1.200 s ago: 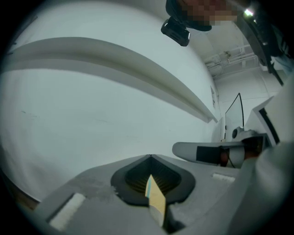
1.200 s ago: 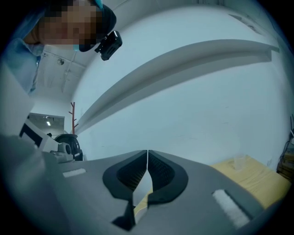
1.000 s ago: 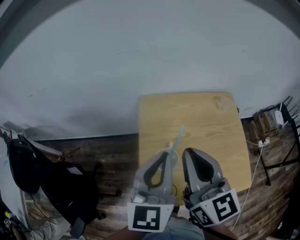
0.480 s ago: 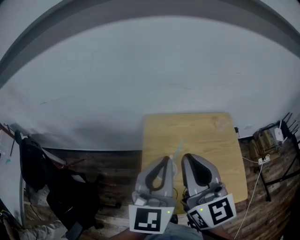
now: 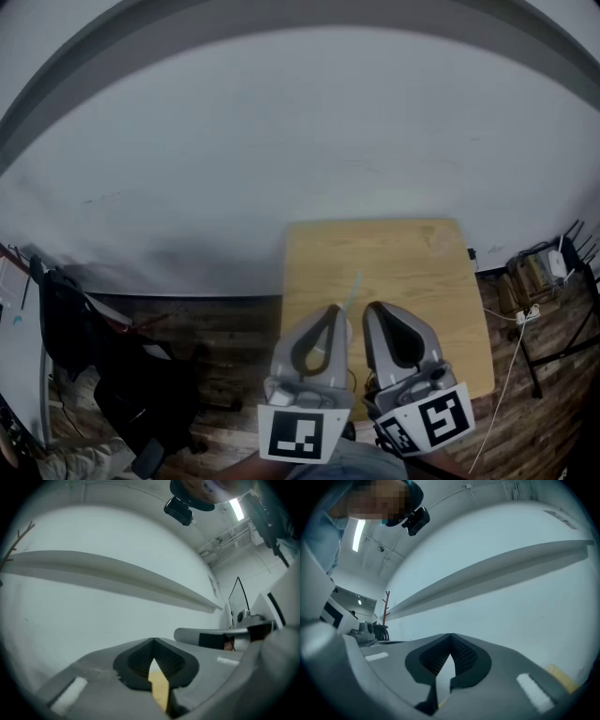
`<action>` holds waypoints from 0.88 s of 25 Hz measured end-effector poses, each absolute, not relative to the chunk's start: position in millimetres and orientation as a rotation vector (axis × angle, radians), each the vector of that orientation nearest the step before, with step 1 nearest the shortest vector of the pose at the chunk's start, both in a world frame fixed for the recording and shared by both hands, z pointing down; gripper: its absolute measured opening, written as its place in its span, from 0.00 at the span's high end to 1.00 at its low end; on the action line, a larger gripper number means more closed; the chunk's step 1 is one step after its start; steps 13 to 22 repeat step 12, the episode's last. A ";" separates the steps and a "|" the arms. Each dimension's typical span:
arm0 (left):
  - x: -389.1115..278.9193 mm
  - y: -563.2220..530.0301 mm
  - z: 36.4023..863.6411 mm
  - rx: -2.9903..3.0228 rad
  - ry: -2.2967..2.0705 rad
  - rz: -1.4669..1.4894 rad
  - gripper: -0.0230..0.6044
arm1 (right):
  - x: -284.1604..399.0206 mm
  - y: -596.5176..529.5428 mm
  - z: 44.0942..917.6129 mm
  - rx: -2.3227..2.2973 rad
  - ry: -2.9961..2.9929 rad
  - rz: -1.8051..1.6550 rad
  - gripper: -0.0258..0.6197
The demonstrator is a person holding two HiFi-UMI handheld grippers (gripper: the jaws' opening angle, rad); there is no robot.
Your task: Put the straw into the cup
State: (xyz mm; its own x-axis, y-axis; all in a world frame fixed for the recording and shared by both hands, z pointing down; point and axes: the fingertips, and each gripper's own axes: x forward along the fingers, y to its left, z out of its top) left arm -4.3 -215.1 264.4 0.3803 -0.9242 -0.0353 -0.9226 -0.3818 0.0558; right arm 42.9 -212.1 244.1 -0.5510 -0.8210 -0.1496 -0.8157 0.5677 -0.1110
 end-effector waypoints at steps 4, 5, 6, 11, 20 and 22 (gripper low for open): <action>-5.4 -214.8 264.7 2.586 -1.733 -0.098 0.94 | 42.0 -211.5 244.6 -1.378 2.613 -0.042 0.95; -5.7 -214.6 264.8 2.586 -1.732 -0.099 0.94 | 41.7 -211.3 244.2 -1.378 2.610 -0.041 0.95; -6.1 -214.6 265.0 2.586 -1.732 -0.099 0.94 | 41.6 -211.4 243.6 -1.379 2.605 -0.040 0.95; -8.1 -215.6 265.6 2.594 -1.730 -0.088 0.94 | 39.6 -211.8 245.0 -1.380 2.615 -0.034 0.95; -8.6 -215.9 265.6 2.596 -1.730 -0.088 0.94 | 39.0 -211.9 245.6 -1.379 2.619 -0.034 0.95; -8.6 -215.9 265.6 2.596 -1.730 -0.088 0.94 | 39.0 -211.9 245.6 -1.379 2.619 -0.034 0.95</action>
